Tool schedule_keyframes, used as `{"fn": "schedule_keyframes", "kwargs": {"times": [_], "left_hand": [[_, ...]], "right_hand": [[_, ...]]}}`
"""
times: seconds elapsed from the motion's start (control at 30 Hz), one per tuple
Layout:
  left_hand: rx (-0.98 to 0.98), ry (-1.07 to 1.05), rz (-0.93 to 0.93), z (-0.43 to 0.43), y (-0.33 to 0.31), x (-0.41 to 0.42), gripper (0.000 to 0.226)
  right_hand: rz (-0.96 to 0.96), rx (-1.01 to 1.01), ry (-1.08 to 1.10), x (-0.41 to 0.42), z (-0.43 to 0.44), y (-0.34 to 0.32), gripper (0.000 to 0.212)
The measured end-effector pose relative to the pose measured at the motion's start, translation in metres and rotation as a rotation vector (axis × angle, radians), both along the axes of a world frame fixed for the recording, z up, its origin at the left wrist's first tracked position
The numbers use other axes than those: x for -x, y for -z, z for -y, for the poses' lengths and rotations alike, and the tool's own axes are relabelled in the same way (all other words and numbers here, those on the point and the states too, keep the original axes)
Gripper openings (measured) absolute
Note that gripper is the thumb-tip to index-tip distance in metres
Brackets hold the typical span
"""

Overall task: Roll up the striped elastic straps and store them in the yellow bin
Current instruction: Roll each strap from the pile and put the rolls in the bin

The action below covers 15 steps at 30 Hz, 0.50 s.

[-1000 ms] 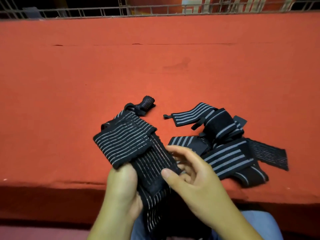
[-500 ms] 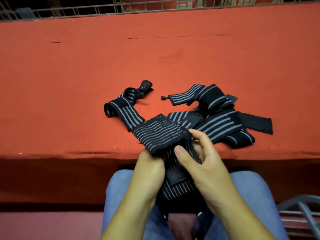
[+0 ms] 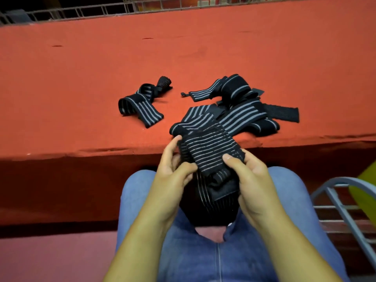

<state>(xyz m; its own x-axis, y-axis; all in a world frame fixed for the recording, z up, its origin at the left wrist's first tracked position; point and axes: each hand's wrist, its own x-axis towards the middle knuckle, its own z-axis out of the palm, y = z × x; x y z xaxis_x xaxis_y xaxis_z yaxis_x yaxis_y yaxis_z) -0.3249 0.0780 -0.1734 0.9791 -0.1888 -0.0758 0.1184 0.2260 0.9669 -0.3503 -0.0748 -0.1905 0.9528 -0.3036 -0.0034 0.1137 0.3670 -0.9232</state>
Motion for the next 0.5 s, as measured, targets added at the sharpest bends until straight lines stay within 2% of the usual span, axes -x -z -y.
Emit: {"fn": "schedule_keyframes", "kwargs": {"times": [0.1, 0.2, 0.33, 0.4, 0.5], "left_hand": [[0.032, 0.029, -0.009, 0.006, -0.008, 0.008, 0.044], [0.131, -0.09, -0.051, 0.011, -0.011, 0.001, 0.031], [0.138, -0.242, -0.049, 0.004, -0.01, -0.006, 0.022], [0.069, -0.3, 0.002, 0.0, -0.008, -0.005, 0.023], [-0.256, -0.274, 0.211, -0.005, -0.006, 0.002, 0.041]], "right_hand": [[0.025, -0.018, -0.053, 0.012, 0.005, -0.004, 0.024], [0.023, 0.013, -0.079, 0.011, 0.015, -0.002, 0.031], [-0.05, 0.121, -0.005, 0.012, 0.029, 0.013, 0.016], [-0.079, 0.1, 0.061, 0.014, 0.033, 0.019, 0.014], [-0.085, 0.031, 0.063, 0.015, 0.031, 0.019, 0.027]]}}
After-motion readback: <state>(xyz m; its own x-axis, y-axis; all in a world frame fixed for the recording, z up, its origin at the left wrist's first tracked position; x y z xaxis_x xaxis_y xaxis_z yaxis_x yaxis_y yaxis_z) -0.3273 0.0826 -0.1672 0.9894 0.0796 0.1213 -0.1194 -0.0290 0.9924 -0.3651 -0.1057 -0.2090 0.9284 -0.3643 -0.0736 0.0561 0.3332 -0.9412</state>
